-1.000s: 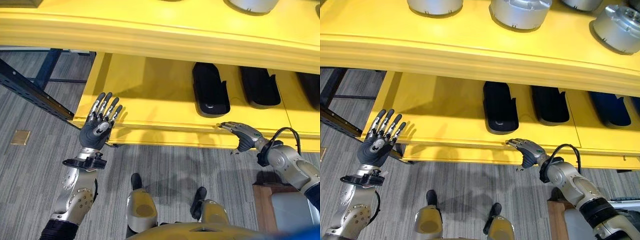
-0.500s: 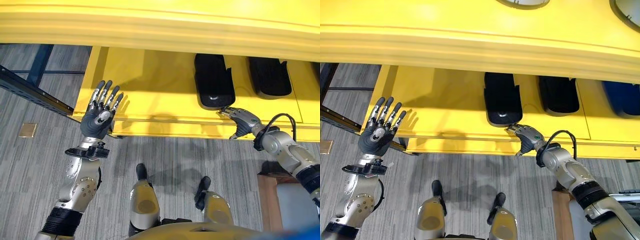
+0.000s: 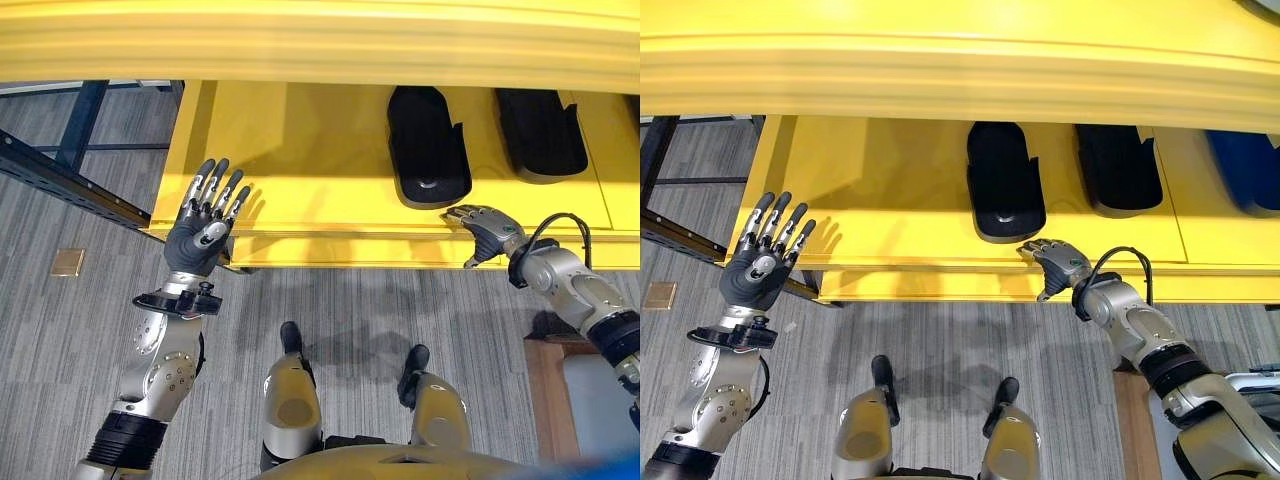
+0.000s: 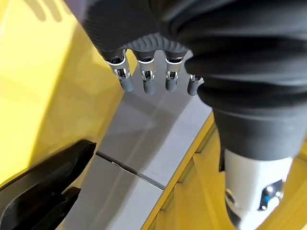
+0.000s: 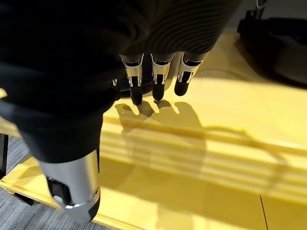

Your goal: Move parts from the plastic box to the shelf.

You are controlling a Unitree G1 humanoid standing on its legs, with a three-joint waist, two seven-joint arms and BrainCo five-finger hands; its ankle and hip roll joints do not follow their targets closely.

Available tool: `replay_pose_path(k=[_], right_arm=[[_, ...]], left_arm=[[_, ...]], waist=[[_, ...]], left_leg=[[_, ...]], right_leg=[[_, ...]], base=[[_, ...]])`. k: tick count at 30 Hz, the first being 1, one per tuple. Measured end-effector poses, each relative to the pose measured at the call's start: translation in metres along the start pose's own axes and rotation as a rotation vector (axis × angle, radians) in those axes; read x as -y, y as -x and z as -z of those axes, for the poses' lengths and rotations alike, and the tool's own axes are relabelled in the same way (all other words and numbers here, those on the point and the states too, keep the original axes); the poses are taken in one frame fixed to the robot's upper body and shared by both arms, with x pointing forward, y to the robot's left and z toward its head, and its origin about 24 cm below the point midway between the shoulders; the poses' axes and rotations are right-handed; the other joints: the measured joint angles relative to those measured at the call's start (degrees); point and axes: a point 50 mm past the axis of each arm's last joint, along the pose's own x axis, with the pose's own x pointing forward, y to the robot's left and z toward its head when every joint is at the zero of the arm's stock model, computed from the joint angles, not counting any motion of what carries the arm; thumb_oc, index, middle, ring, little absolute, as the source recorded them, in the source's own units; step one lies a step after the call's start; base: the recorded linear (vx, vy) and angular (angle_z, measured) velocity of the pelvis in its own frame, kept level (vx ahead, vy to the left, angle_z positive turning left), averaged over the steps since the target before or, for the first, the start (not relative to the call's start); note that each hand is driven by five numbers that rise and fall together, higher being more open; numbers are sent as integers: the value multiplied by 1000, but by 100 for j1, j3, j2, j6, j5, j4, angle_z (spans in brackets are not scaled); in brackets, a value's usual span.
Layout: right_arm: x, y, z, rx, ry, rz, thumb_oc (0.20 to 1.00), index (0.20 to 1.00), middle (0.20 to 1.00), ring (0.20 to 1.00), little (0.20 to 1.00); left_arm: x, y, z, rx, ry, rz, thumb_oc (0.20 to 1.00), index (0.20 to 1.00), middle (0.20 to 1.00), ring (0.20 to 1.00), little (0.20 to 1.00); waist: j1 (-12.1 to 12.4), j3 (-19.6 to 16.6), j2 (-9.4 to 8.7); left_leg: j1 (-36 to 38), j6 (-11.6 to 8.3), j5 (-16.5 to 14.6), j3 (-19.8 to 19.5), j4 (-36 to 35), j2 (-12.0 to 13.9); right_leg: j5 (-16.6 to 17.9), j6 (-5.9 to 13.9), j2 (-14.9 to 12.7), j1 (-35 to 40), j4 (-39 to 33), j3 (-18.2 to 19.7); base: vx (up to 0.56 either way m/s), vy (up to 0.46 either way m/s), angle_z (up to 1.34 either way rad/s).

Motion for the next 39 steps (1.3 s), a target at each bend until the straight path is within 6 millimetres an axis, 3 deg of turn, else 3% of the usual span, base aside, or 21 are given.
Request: replay_pose_path(k=[11,17,27,39], right_arm=[[5,-7,-4,11,38,-31,1000,1000,1000,1000,1000],[3,-10,-5,0,28,-52,1000,1000,1000,1000,1000],[1,-21,-25,14,-95,-64,1000,1000,1000,1000,1000],[-1,-28,-58,95,-115,-101,1000,1000,1000,1000,1000]], left_arm=[[1,1,1,-1,4,6,1000,1000,1000,1000,1000],[2,1,5,-1,27,-2,1000,1000,1000,1000,1000],[6,2,12,-26,53,2,1000,1000,1000,1000,1000],[8,3,18,-58,67,-11,1000,1000,1000,1000,1000]], waist=[[-2,-10,19],[7,-134,207],[-5,-172,227],[9,-318,300]], left_leg=[[-8,7,23,5,14,16],[-5,11,36,-7,20,17],[-3,-8,67,-34,24,22],[-10,-8,80,-38,22,19]], right_leg=[[-62,-46,-22,-104,195,22],[-67,-54,-27,-107,227,22],[-171,-103,-62,-198,426,29],[-256,-110,-84,-269,558,44]], base=[[8,1,0],[12,-1,0],[0,0,0],[11,6,0]])
